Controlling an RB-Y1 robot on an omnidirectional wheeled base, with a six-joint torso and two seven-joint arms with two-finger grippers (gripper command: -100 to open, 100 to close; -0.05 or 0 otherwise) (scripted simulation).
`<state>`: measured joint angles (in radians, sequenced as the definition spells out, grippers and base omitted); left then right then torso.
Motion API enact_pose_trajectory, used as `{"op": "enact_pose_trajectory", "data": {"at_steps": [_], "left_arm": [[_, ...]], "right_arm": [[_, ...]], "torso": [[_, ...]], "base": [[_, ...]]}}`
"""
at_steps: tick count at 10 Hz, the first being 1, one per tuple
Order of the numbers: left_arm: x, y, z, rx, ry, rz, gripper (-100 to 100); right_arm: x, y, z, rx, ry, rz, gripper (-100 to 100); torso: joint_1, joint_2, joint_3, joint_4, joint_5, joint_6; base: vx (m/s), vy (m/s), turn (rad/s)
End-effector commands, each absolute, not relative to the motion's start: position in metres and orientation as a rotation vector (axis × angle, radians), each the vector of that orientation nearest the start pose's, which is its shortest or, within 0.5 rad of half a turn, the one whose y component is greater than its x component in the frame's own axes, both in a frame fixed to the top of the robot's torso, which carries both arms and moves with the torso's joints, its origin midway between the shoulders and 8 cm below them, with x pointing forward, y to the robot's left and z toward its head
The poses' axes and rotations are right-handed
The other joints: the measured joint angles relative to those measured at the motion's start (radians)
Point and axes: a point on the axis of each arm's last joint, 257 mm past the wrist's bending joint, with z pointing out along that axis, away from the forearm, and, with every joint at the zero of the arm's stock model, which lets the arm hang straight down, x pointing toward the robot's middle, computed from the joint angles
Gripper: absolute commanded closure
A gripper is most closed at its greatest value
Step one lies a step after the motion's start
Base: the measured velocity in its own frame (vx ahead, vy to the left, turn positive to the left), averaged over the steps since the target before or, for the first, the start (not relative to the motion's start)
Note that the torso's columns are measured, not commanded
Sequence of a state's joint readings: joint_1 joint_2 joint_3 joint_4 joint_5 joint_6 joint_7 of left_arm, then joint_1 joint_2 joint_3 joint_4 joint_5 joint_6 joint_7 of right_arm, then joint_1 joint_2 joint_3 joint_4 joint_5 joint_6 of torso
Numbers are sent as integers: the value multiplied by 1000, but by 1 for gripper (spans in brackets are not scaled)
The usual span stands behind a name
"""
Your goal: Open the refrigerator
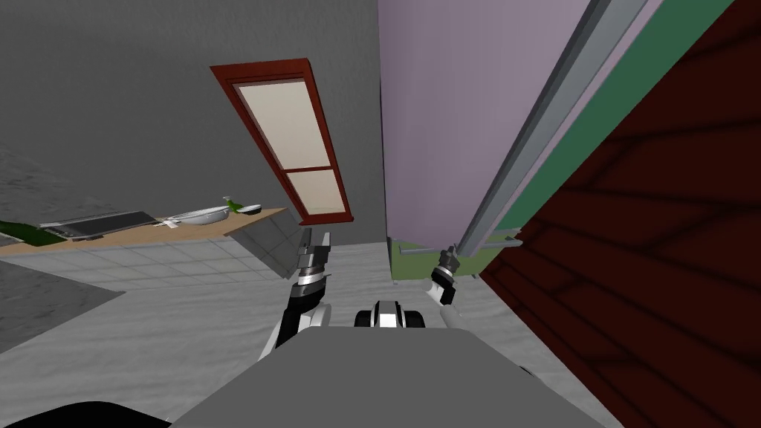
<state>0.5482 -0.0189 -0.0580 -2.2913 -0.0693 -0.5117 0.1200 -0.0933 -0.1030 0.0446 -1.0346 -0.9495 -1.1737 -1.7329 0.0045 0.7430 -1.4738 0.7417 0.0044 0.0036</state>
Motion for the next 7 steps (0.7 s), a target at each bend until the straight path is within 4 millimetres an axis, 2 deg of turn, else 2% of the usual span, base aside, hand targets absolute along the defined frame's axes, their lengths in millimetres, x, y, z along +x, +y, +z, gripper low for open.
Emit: {"op": "enact_pose_trajectory", "data": {"at_steps": [1,7], "left_arm": [[340,259,16,-699,621,-1407,0],[340,259,16,-699,621,-1407,0]], "right_arm": [[422,-435,-223,-991,1344,-2576,100],[387,-467,-215,-883,1482,-2708,100]], "torso": [[-2,1,1,0,-1,-1],[2,8,4,4,3,1]], "base": [[-13,212,-111],[-26,237,-127]]}}
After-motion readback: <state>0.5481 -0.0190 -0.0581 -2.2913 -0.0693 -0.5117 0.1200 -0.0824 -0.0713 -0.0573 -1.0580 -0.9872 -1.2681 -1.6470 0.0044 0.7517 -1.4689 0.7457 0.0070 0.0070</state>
